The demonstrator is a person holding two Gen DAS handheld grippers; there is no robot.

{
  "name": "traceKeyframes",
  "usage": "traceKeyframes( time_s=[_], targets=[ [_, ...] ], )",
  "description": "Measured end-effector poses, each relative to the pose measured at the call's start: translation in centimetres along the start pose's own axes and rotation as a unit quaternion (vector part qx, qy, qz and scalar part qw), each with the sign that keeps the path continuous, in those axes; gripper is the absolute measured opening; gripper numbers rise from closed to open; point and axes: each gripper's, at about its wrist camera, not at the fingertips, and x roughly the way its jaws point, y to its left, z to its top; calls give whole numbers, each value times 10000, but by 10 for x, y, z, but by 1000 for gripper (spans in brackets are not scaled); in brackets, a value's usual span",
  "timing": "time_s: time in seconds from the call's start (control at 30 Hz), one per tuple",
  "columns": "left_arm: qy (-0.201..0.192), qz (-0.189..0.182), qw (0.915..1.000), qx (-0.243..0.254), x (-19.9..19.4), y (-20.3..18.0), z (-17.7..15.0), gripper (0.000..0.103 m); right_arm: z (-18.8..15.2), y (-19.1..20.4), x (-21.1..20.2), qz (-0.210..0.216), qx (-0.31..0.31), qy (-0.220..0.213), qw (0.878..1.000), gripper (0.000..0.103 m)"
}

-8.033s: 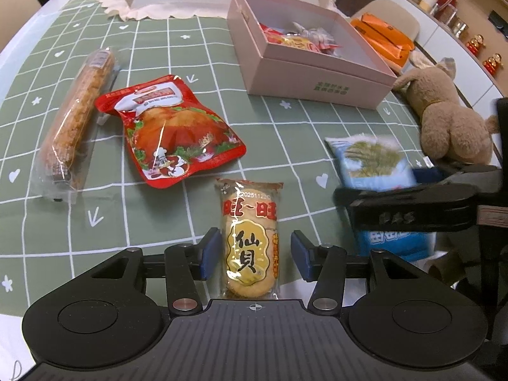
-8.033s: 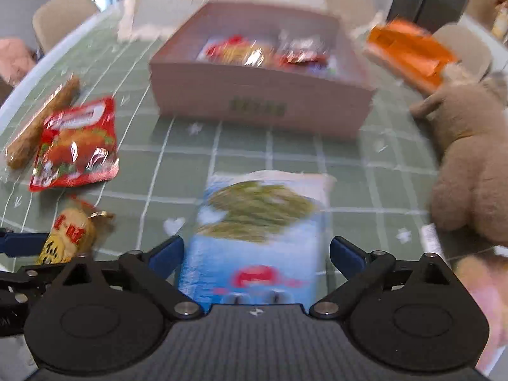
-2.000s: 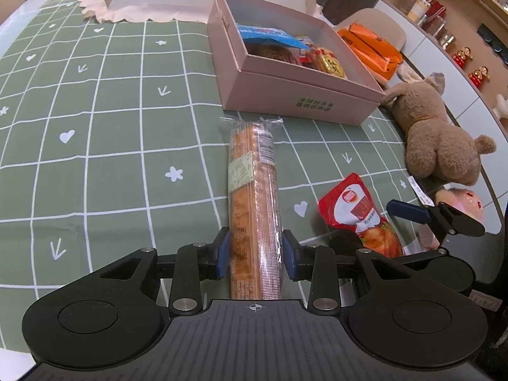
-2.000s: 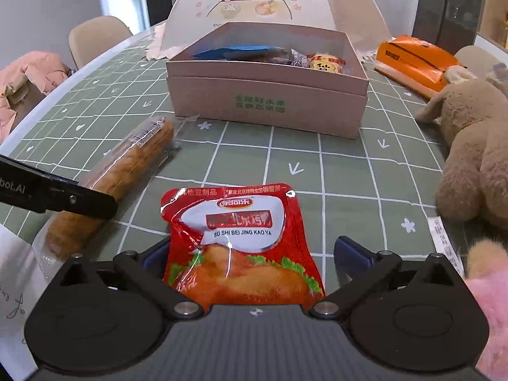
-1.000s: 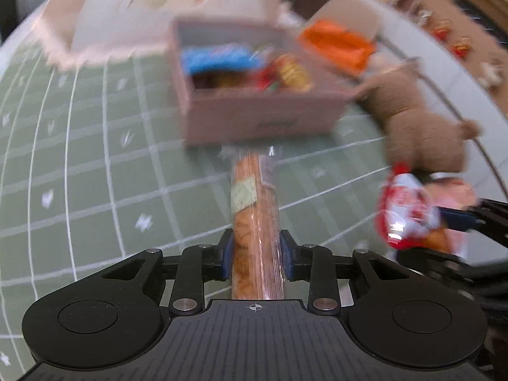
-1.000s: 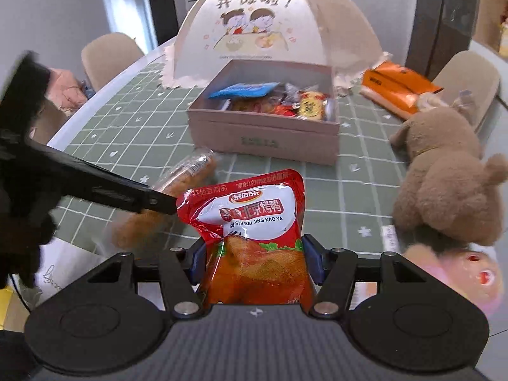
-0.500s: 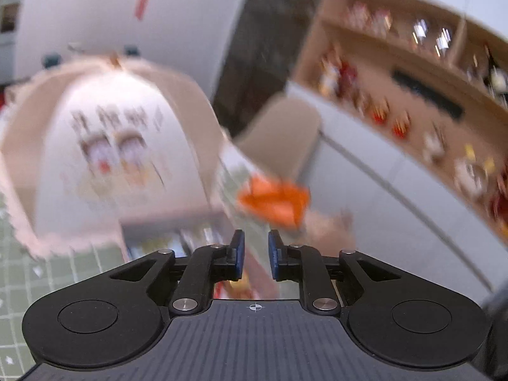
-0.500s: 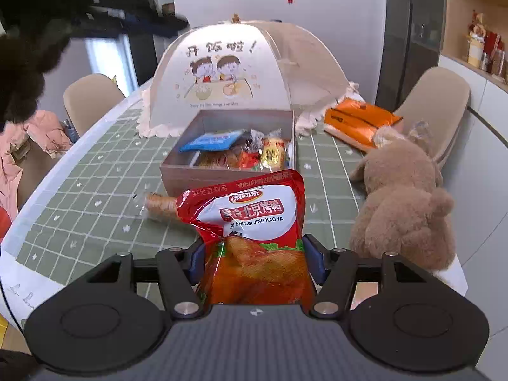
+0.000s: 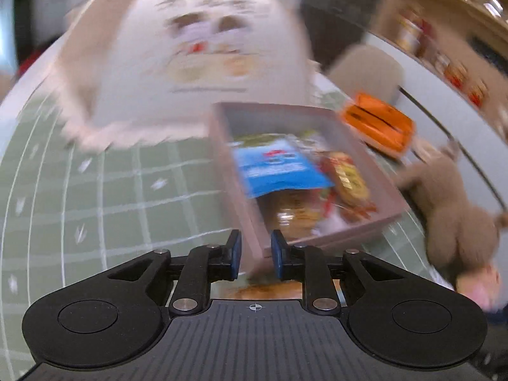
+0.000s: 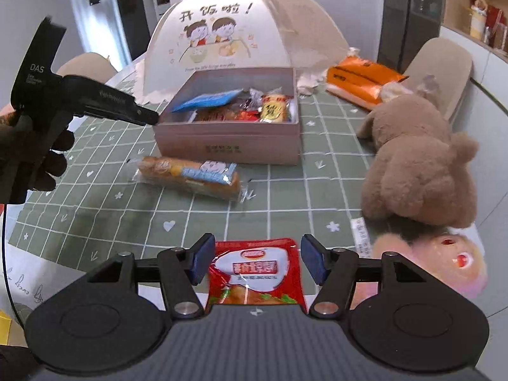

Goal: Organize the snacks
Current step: 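Set the sausage stick down on the table and open the left tool, then grasp the cartoon-wrapped bread stick with the left tool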

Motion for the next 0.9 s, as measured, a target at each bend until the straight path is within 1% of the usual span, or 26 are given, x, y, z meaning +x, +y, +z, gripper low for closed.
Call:
traceKeyframes(
  time_s=[0.07,0.1,0.13,0.2,0.23,0.27,0.3,0.37,0.43,0.47,0.5,0.53,0.6,0.63,0.7,0.73,0.77,0.83,0.9],
  targets=[
    [-137,-252,9993,-238,1,11,-4,30,-3,0,14,-9,90,170,9998,61],
    [-143,-356,9990,-222,1,13,-7,30,-5,-1,19,-22,118,232,9997,61],
    [-1,-469,9988,-115,3,11,-10,30,-7,-2,25,-19,154,314,9994,61],
    [252,-469,9984,179,5,4,-19,30,-10,-4,33,33,233,452,9987,61],
    [249,-394,9984,311,4,1,-25,30,-11,-4,36,62,251,499,9984,61],
    [230,-358,9986,321,3,1,-29,30,-12,-4,37,82,246,517,9983,61],
    [205,-327,9991,186,4,5,-31,30,-11,-3,38,90,217,516,9984,61],
    [93,-226,9992,-301,3,18,-32,30,-6,1,38,80,144,443,9989,61],
    [-27,-145,9957,-916,7,36,-26,30,5,4,39,25,125,265,9996,61],
    [-46,-168,9937,-1106,10,41,-24,30,14,5,42,-32,158,153,9998,62],
    [-11,-234,9926,-1188,14,45,-23,30,23,5,46,-68,221,68,9997,63],
    [99,-347,9924,-1172,21,44,-23,29,32,4,52,-77,298,26,9995,65],
    [290,-361,9948,-907,31,34,-25,21,49,1,68,-37,493,90,9987,65],
    [411,-402,9958,-719,32,28,-28,22,57,0,78,89,571,180,9982,65],
    [608,-722,9941,-538,28,17,-40,22,64,1,94,340,657,411,9964,55],
    [701,-873,9926,-462,22,12,-48,22,65,4,101,491,650,547,9952,44],
    [756,-975,9916,-381,17,6,-54,20,64,8,105,598,611,592,9946,40],
    [748,-1013,9918,-218,3,-4,-67,20,61,16,104,702,416,570,9950,40],
    [827,-1226,9887,-237,-10,-7,-77,20,56,22,104,910,357,667,9930,39]
  ],
)
